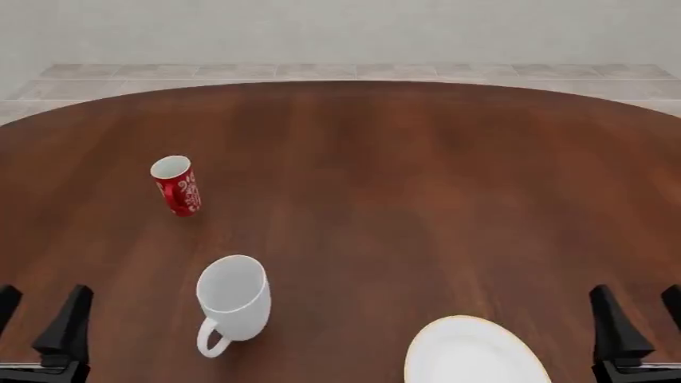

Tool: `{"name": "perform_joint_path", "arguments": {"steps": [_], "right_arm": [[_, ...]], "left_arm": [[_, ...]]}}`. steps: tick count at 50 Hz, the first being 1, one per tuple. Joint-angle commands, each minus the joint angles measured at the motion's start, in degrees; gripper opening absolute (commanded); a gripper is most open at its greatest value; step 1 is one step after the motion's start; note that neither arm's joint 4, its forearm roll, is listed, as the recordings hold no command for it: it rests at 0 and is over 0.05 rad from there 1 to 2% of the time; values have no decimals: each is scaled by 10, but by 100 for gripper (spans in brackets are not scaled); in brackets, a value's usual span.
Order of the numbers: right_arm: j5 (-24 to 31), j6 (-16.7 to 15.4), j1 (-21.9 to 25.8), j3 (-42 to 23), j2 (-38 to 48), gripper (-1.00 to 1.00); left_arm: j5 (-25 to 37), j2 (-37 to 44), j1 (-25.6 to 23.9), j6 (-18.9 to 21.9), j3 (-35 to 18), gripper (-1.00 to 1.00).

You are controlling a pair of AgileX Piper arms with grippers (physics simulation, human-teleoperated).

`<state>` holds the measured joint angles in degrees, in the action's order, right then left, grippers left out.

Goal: Put the white mug on the plate.

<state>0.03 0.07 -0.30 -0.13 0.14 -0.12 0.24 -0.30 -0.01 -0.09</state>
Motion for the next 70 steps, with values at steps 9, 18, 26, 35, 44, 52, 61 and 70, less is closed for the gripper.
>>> {"name": "perform_joint_path", "arguments": {"steps": [9,18,26,35,44,52,61,70], "right_arm": [[-1,-1,3,-2,3,100],[-3,-1,3,-1,5,100],[-9,-2,3,0,9,100],[-8,-2,3,0,8,100],[-4,-2,3,0,5,100],[-1,-2,3,-2,3,100],[0,-2,3,-3,3,100],[-3,-14,2,-2,3,100]], "left_arm": [[0,2,3,0,-2,100],[3,0,3,0,-3,100],[4,-1,3,1,-3,100],[78,2,19,-27,-65,100],[154,66,-18,-12,-124,100],[208,95,-47,-3,-165,100],[260,132,-63,18,-209,100],[299,164,-76,42,-264,100]]}}
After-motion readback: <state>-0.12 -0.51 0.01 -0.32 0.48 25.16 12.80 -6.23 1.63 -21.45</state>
